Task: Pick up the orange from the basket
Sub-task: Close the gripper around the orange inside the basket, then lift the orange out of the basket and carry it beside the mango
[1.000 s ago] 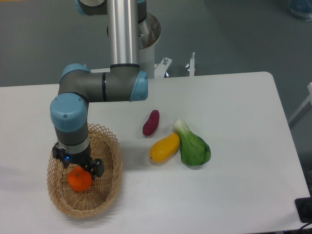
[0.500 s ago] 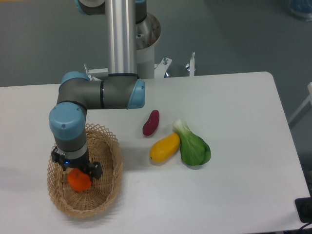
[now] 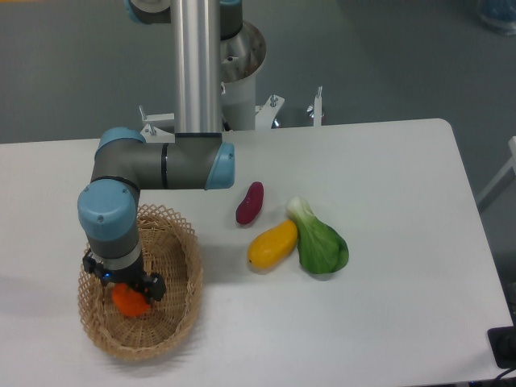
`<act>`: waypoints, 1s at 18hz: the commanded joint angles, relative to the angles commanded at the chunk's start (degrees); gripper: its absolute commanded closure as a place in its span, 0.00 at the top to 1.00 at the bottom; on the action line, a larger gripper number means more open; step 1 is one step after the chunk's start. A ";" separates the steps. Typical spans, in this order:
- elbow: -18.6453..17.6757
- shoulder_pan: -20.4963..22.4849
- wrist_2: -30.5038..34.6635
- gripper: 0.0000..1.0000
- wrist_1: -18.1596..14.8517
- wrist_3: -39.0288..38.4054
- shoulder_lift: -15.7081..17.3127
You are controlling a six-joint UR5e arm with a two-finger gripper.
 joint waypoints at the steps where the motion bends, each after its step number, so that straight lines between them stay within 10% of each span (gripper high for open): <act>1: -0.09 0.09 0.00 0.81 0.09 0.00 0.09; 18: 3.95 4.64 0.09 0.70 -0.17 7.20 6.41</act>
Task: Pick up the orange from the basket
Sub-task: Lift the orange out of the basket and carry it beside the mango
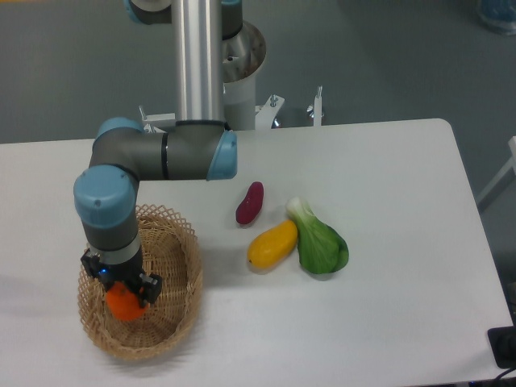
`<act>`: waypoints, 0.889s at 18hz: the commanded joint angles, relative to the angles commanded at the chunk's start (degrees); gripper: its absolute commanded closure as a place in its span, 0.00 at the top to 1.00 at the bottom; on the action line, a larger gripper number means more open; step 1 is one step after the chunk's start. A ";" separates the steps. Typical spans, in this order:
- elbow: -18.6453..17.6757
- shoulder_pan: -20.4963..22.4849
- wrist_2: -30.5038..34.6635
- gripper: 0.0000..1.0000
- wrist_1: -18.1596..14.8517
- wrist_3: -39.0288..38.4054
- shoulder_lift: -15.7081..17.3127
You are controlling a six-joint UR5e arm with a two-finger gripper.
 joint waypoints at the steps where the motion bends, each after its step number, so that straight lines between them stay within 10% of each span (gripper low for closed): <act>1: 0.09 1.84 0.00 0.70 -0.18 0.88 1.05; 16: 3.34 21.89 -0.70 0.71 -6.33 31.46 6.16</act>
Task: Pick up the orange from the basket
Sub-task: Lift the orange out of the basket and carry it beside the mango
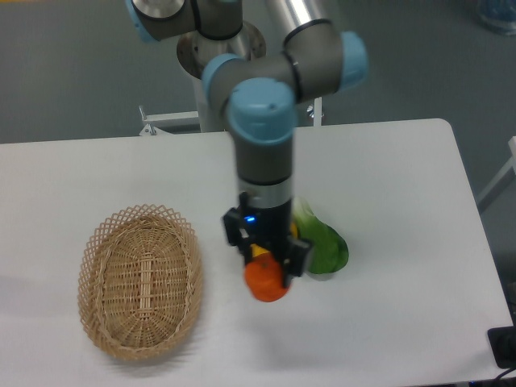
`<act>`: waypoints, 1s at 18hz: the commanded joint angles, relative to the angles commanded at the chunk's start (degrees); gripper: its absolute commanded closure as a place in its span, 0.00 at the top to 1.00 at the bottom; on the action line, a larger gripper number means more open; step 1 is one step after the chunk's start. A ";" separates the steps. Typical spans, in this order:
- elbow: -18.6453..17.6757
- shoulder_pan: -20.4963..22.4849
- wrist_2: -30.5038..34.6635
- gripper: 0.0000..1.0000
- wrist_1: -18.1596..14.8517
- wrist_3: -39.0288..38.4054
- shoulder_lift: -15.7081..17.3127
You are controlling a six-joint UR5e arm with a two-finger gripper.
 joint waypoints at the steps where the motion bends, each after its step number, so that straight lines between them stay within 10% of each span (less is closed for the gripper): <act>1: 0.26 0.79 0.00 0.70 0.00 0.71 -0.79; 18: 0.79 1.50 -0.88 0.70 -0.18 0.71 -0.27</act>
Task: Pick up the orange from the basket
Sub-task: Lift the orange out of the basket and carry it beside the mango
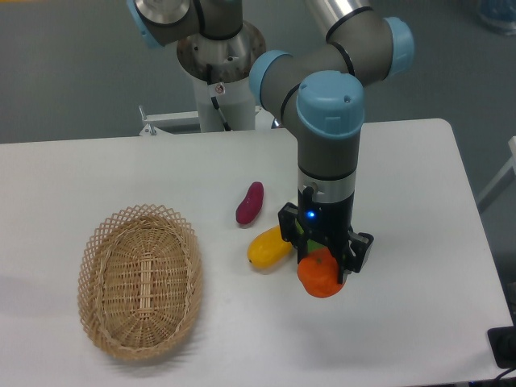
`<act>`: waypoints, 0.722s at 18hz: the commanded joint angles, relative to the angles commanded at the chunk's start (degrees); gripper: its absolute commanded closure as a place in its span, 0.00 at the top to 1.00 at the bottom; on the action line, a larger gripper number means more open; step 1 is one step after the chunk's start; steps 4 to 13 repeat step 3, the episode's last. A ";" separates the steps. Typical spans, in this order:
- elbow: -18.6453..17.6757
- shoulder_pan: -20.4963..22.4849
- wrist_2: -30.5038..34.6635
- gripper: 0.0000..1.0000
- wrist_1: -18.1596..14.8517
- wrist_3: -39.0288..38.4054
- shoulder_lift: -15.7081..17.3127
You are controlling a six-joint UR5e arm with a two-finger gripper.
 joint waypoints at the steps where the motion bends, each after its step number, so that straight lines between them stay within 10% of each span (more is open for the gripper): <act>1: 0.00 0.00 -0.09 0.70 0.00 0.00 0.00; 13: 0.00 0.00 -0.18 0.70 0.09 -0.35 0.00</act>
